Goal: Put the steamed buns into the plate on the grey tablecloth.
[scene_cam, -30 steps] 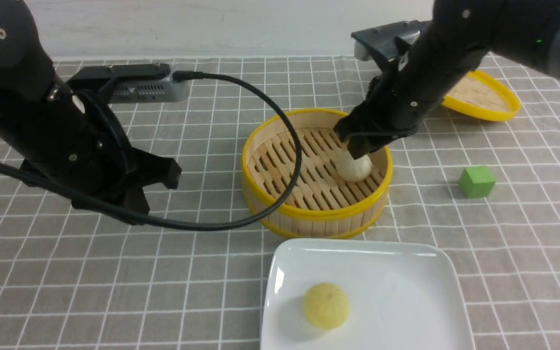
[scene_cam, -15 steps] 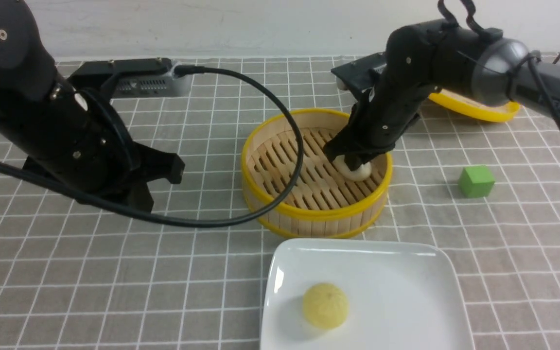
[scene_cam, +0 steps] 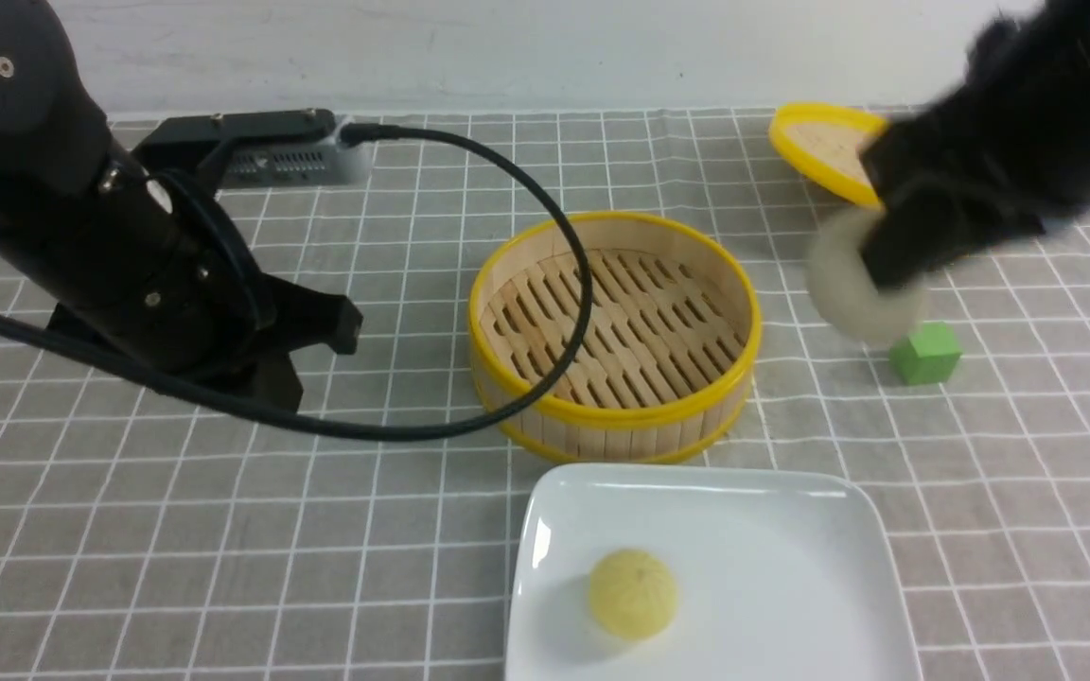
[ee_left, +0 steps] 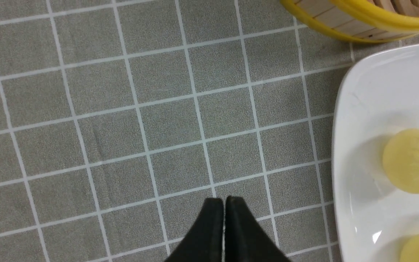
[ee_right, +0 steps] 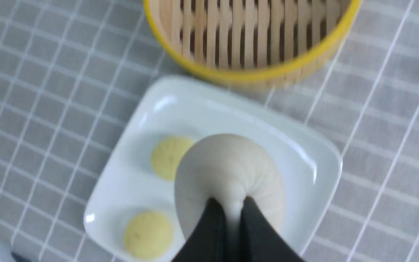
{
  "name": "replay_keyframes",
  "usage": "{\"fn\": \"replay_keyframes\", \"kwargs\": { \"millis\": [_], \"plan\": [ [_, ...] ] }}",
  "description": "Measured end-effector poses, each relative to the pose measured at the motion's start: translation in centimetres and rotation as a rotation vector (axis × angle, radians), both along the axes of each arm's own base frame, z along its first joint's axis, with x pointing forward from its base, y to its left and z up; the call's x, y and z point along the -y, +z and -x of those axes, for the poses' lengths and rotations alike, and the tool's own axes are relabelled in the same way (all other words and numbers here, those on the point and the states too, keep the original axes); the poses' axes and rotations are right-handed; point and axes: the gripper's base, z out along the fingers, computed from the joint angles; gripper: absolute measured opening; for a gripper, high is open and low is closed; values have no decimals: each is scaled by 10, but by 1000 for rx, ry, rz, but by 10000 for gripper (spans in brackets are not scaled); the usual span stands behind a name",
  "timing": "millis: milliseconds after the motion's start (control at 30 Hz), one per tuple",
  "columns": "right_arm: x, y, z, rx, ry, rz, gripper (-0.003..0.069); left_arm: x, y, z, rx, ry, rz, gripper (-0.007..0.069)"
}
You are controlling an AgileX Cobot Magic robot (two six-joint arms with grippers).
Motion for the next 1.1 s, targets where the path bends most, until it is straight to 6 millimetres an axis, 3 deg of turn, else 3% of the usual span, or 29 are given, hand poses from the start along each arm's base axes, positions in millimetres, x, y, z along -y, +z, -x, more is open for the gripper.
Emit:
{"fn": "replay_keyframes", "kwargs": {
  "millis": [100,267,333,467,567,667,700,800,867,900,1000,1067,1100],
  "plan": [
    [7,-51,21,-60,-50,-40,24,0,0,-1,13,2,4,32],
    [7,-125,29,-133,-101,-69,46,1,2,-3,41,6,12,34],
    [4,-144,25,-159,-81,-63,66,1,2,-4,52,7,15,35],
    [-2,-163,16,-184,-61,-55,124,1,2,-5,62,9,18,35],
    [-5,-175,9,-215,-55,-38,251,1,3,-6,66,9,18,37],
    [-6,-170,8,-226,-35,-34,335,1,3,-6,66,9,18,38],
    [-7,-160,7,-222,-2,-26,380,1,2,-6,66,9,18,41],
    [-6,-132,7,-179,39,-22,373,1,2,-6,65,9,18,46],
    [-2,-106,12,-128,52,-13,311,1,2,-5,64,9,18,48],
    [-1,-104,13,-128,53,-11,292,1,2,-5,64,9,18,48],
    [22,-61,45,14,36,25,76,1,2,-5,62,9,17,52],
    [36,-48,68,115,25,19,13,1,2,-5,62,9,17,52],
    [48,-39,89,242,3,-23,-10,1,1,-5,61,9,17,52]
  ]
}}
